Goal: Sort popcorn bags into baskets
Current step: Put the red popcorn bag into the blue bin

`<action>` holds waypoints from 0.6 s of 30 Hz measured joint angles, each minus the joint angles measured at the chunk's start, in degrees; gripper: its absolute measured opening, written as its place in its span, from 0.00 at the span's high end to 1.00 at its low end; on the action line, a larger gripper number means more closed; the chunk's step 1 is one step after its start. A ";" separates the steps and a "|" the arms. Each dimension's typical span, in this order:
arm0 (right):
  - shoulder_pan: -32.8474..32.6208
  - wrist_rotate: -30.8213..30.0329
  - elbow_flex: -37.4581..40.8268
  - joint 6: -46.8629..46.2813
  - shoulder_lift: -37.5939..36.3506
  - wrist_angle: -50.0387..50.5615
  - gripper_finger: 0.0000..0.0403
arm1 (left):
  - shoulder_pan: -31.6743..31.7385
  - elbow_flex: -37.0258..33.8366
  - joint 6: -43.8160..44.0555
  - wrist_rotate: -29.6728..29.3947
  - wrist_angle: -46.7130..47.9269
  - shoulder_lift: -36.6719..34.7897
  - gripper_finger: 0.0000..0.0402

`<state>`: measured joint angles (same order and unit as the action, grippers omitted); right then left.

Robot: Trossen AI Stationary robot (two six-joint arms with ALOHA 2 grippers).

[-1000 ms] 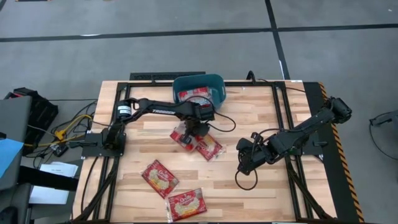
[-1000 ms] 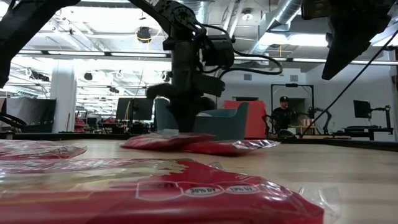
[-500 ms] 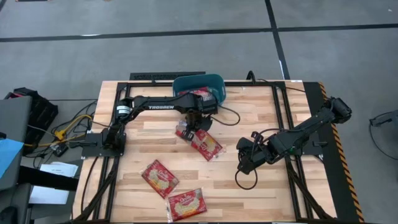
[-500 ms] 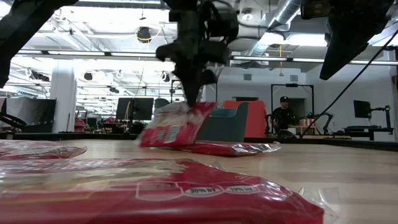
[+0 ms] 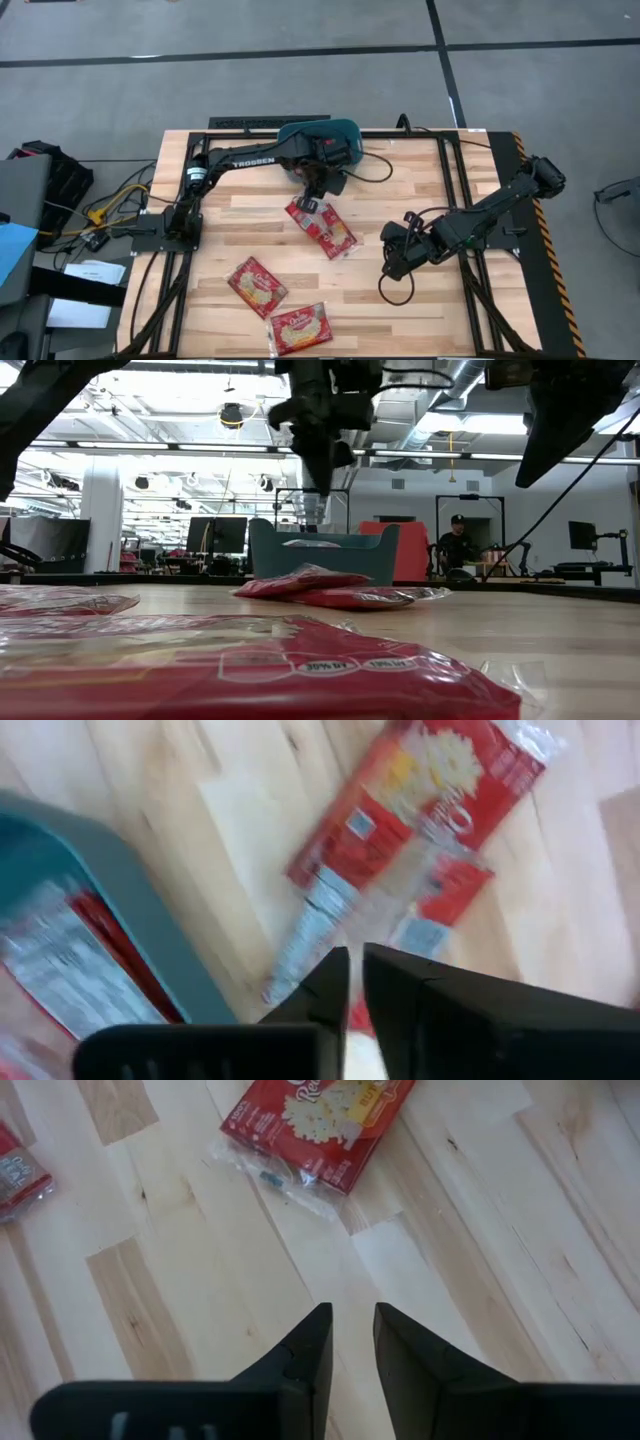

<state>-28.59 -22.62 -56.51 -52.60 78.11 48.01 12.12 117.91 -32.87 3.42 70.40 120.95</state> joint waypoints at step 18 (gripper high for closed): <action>-6.17 -3.08 0.02 -10.12 -0.02 4.10 0.65 | 11.15 -19.46 26.76 8.17 5.12 -7.33 0.34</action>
<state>-34.76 -25.71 -56.49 -62.72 78.08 52.11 23.27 98.44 -6.11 11.58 75.52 113.62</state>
